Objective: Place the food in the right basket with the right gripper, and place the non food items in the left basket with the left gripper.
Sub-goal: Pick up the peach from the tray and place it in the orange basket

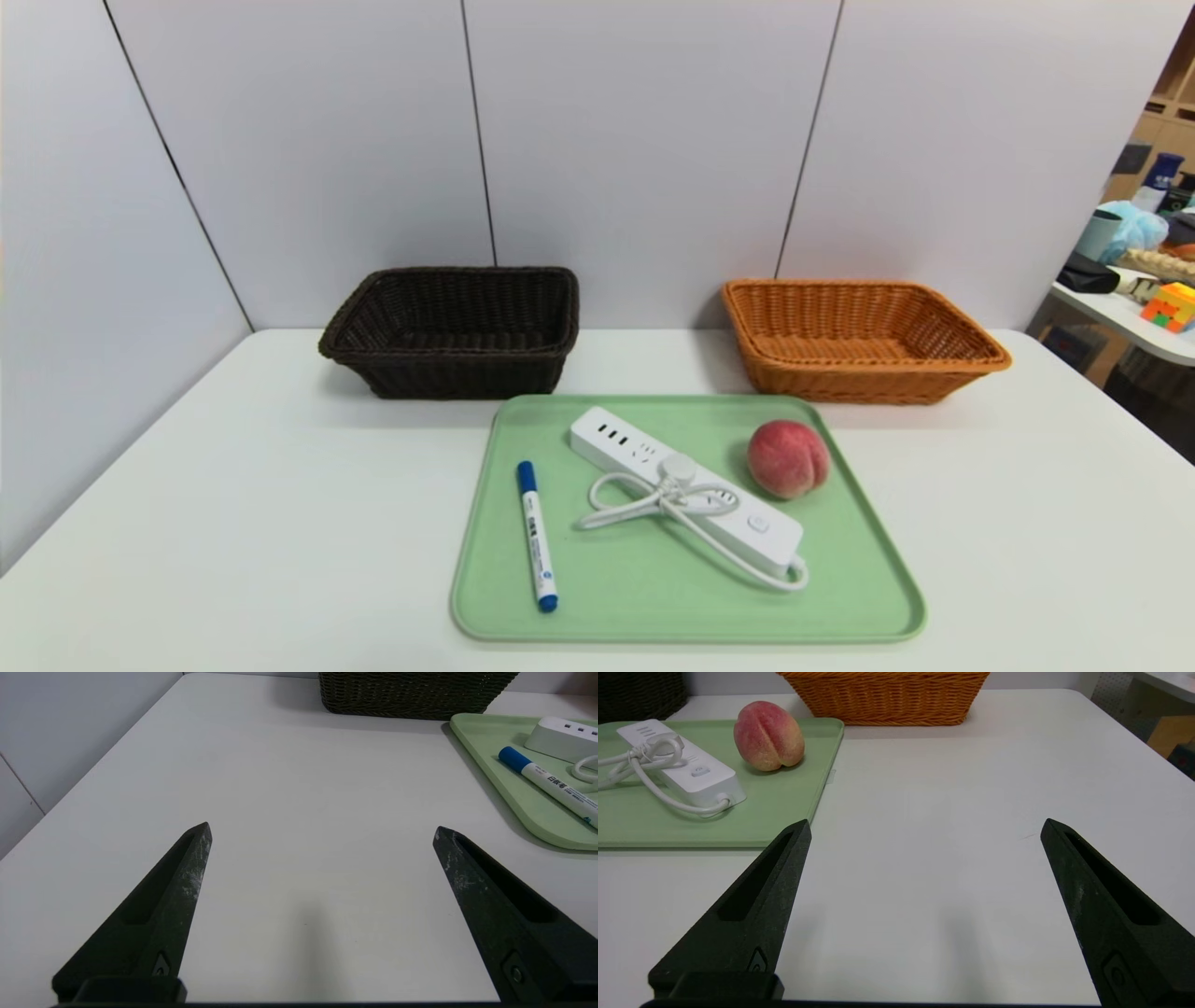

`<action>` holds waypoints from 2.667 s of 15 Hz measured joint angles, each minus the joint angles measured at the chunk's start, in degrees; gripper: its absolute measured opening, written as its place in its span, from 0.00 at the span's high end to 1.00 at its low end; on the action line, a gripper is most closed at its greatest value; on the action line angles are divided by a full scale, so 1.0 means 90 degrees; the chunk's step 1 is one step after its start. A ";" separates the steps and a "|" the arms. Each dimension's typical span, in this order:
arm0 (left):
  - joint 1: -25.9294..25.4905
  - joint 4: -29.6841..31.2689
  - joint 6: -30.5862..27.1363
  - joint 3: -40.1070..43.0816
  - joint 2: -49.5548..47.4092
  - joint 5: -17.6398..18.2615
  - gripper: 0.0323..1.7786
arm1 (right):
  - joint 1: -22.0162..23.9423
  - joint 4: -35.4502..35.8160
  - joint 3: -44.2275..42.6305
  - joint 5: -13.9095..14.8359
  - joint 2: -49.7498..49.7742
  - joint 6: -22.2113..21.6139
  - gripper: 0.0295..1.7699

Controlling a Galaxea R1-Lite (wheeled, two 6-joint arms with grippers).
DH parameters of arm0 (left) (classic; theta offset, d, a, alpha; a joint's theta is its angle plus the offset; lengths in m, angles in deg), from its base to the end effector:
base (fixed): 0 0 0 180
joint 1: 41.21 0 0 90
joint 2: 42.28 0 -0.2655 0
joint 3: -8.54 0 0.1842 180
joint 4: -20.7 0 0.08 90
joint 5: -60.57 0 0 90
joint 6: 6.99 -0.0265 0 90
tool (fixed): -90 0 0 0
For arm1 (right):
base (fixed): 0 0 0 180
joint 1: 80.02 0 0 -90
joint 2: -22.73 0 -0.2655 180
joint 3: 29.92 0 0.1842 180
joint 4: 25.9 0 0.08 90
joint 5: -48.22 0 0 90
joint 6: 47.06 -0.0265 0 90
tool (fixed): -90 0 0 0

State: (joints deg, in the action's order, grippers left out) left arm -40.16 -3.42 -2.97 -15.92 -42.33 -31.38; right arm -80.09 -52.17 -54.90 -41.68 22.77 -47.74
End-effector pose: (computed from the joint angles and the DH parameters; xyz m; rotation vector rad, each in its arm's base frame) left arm 0.0086 0.0007 0.0769 -0.0703 -0.0074 0.0155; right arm 0.0079 0.0000 0.0754 0.0118 0.0218 -0.0007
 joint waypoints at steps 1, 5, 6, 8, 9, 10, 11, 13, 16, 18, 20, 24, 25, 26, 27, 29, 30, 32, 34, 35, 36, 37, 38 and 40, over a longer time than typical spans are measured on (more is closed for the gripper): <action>0.0000 -0.0045 -0.0138 -0.0089 0.0000 -0.0007 0.05 | 0.0000 -0.0167 -0.0110 -0.0005 -0.0003 0.0003 0.04; 0.0000 -0.0837 -0.0274 -0.1612 0.0394 0.0088 0.05 | 0.0008 -0.1207 -0.1816 -0.0210 -0.0638 -0.0034 0.04; 0.0003 -0.1043 -0.0294 -0.2151 0.0700 0.0206 0.05 | 0.0008 -0.1321 -0.2328 -0.0283 -0.0997 -0.0028 0.04; 0.0011 -0.1250 -0.0344 -0.3109 0.1447 0.0547 0.05 | 0.0008 -0.1486 -0.3485 -0.0503 -0.1903 0.0070 0.04; 0.0012 -0.1245 -0.0432 -0.3543 0.1907 0.0703 0.05 | 0.0008 -0.1535 -0.4068 -0.0650 -0.2410 0.0137 0.04; 0.0012 -0.1201 -0.0516 -0.3933 0.2366 0.0786 0.05 | 0.0008 -0.1574 -0.4576 -0.0779 -0.2853 0.0192 0.04; 0.0012 -0.1140 -0.0593 -0.4405 0.2927 0.0847 0.05 | 0.0005 -0.1600 -0.5216 -0.0926 -0.3411 0.0275 0.04; 0.0012 -0.1077 -0.0749 -0.5188 0.3879 0.0912 0.05 | -0.0046 -0.1703 -0.6361 -0.1195 -0.4378 0.0433 0.04; 0.0020 -0.1051 -0.1206 -0.5963 0.5235 0.0849 0.05 | -0.0459 -0.2454 -0.7902 -0.1315 -0.5738 0.0559 0.04; 0.0027 -0.1051 -0.1378 -0.6224 0.5952 0.0801 0.05 | -0.0849 -0.3195 -0.8650 -0.1153 -0.6572 0.0555 0.04; 0.0047 -0.1162 -0.1420 -0.6408 0.6476 0.0792 0.05 | -0.1277 -0.3703 -0.9192 -0.0830 -0.7396 0.0526 0.04; 0.0486 -0.1429 -0.1256 -0.6674 0.7367 0.0427 0.05 | -0.2059 -0.4390 -0.9773 -0.0475 -0.8783 -0.0073 0.04; 0.0669 -0.1449 -0.1151 -0.6717 0.7542 0.0280 0.05 | -0.2139 -0.4543 -0.9823 -0.0456 -0.9064 -0.0211 0.04; 0.0872 -0.1456 -0.1043 -0.6759 0.7710 0.0129 0.05 | -0.2188 -0.4655 -0.9850 -0.0412 -0.9319 -0.0325 0.04; 0.1057 -0.1451 -0.0921 -0.6793 0.7860 0.0000 0.05 | -0.2217 -0.4729 -0.9869 -0.0317 -0.9567 -0.0438 0.04; 0.1491 -0.1447 -0.0508 -0.6938 0.8170 -0.0275 0.05 | -0.2251 -0.4796 -0.9880 -0.0140 -0.9958 -0.0561 0.04; 0.1723 -0.1449 -0.0270 -0.7020 0.8302 -0.0381 0.05 | -0.2261 -0.4888 -0.9881 -0.0077 -1.0128 -0.0588 0.04; 0.2143 -0.1447 0.0141 -0.7125 0.8547 -0.0619 0.05 | -0.2297 -0.5088 -0.9881 -0.0047 -1.0359 -0.0668 0.04; 0.2345 -0.1438 0.0219 -0.7155 0.8742 -0.0791 0.05 | -0.2334 -0.5231 -0.9881 -0.0023 -1.0531 -0.0897 0.04; 0.2395 -0.1437 0.0221 -0.7159 0.8819 -0.0824 0.05 | -0.2361 -0.5293 -0.9881 -0.0022 -1.0623 -0.0981 0.04; 0.2422 -0.1429 0.0226 -0.7164 0.8892 -0.0894 0.05 | -0.2399 -0.5345 -0.9881 -0.0022 -1.0706 -0.1051 0.04; 0.2441 -0.1434 0.0232 -0.7164 0.8948 -0.0989 0.05 | -0.2469 -0.5360 -0.9881 -0.0016 -1.0789 -0.1210 0.04; 0.2452 -0.1453 0.0278 -0.7142 0.8991 -0.1057 0.05 | -0.2552 -0.5360 -0.9880 0.0000 -1.0862 -0.1317 0.04; 0.2458 -0.1487 0.0348 -0.7123 0.9040 -0.1063 0.05 | -0.2714 -0.5354 -0.9881 0.0116 -1.0990 -0.1345 0.04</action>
State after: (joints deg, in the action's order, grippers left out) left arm -18.04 -16.80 0.16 -80.03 39.03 -40.95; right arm -104.52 -100.36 -143.83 -40.63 -76.14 -59.84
